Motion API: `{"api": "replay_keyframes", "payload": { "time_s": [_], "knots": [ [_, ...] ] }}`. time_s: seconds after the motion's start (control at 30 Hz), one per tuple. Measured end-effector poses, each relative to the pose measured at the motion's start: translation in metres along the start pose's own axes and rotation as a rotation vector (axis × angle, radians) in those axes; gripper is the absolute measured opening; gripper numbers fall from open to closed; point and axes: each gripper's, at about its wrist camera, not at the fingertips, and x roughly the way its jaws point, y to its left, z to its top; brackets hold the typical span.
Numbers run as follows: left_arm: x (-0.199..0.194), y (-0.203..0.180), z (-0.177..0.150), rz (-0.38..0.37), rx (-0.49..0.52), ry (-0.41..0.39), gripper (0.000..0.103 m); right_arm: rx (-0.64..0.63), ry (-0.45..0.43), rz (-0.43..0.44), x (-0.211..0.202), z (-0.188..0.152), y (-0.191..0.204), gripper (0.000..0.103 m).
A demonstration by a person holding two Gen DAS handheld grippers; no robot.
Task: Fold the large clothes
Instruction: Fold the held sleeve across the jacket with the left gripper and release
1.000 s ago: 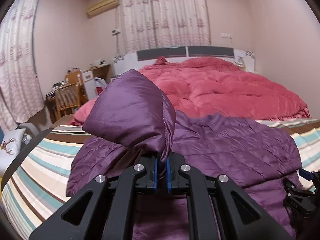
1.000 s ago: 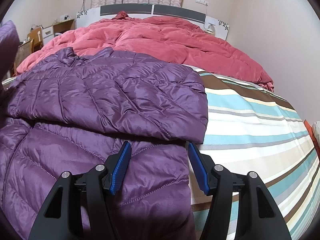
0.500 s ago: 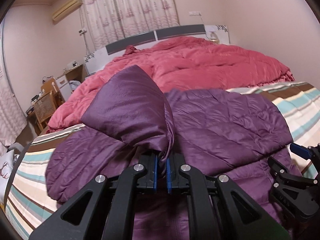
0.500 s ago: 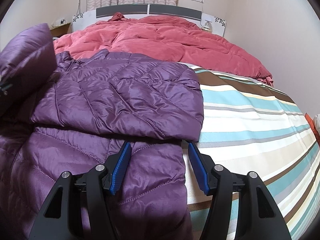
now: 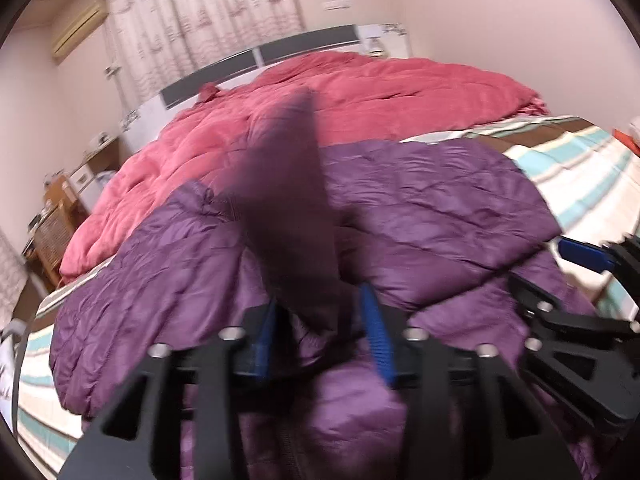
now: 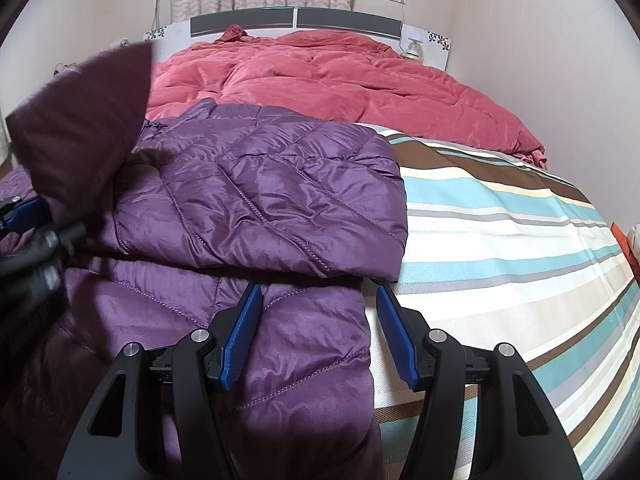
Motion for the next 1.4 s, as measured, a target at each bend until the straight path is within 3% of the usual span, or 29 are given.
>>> {"api": "replay_keyframes", "payload": {
  "time_s": [0.13, 0.17, 0.3, 0.43, 0.53, 0.6, 0.7, 0.8, 0.83, 0.87, 0.97, 1.1, 1.23, 1.3, 1.33, 1.37, 1.4],
  "knots": [
    [-0.023, -0.002, -0.004, -0.062, 0.009, -0.032, 0.05, 0.006, -0.001, 0.003, 0.0, -0.001, -0.002, 0.059],
    [-0.033, 0.001, -0.007, -0.071, -0.001, -0.049, 0.055, 0.009, 0.0, 0.005, 0.0, -0.001, -0.002, 0.059],
    [-0.059, 0.032, -0.021, -0.088, -0.101, -0.072, 0.061, 0.015, -0.008, 0.007, -0.001, -0.002, -0.004, 0.059],
    [-0.053, 0.087, -0.032, -0.001, -0.229, -0.033, 0.06, 0.004, -0.089, 0.012, -0.02, -0.002, -0.002, 0.059],
    [-0.048, 0.134, -0.05, 0.085, -0.349, 0.0, 0.058, -0.001, -0.119, 0.099, -0.034, 0.005, 0.003, 0.059],
    [-0.039, 0.159, -0.061, 0.154, -0.399, 0.038, 0.057, 0.054, -0.091, 0.225, -0.034, 0.016, 0.004, 0.059],
    [-0.024, 0.191, -0.074, 0.228, -0.475, 0.078, 0.055, 0.117, -0.081, 0.282, -0.031, 0.032, 0.008, 0.064],
    [-0.007, 0.206, -0.082, 0.235, -0.522, 0.122, 0.056, 0.16, 0.012, 0.374, -0.011, 0.045, 0.028, 0.064],
    [-0.001, 0.205, -0.085, 0.23, -0.528, 0.136, 0.056, 0.16, 0.036, 0.396, -0.006, 0.046, 0.035, 0.057],
    [0.001, 0.205, -0.087, 0.228, -0.524, 0.142, 0.056, 0.152, 0.081, 0.423, 0.003, 0.047, 0.045, 0.035],
    [0.0, 0.198, -0.084, 0.217, -0.493, 0.126, 0.06, 0.131, 0.109, 0.434, 0.007, 0.052, 0.059, 0.012],
    [-0.003, 0.201, -0.083, 0.206, -0.496, 0.092, 0.069, 0.151, 0.032, 0.365, -0.001, 0.065, 0.049, 0.012],
    [0.009, 0.202, -0.088, 0.179, -0.51, 0.155, 0.069, 0.102, 0.099, 0.372, 0.021, 0.053, 0.052, 0.013],
    [0.004, 0.201, -0.084, 0.18, -0.491, 0.152, 0.067, 0.098, 0.089, 0.367, 0.014, 0.053, 0.048, 0.022],
    [-0.001, 0.201, -0.081, 0.181, -0.48, 0.144, 0.067, 0.106, 0.072, 0.355, 0.007, 0.055, 0.043, 0.035],
    [-0.007, 0.202, -0.079, 0.182, -0.476, 0.128, 0.067, 0.114, 0.031, 0.345, -0.003, 0.057, 0.038, 0.049],
    [-0.011, 0.203, -0.075, 0.182, -0.475, 0.107, 0.067, 0.112, -0.04, 0.33, -0.018, 0.061, 0.036, 0.053]
  ]
}}
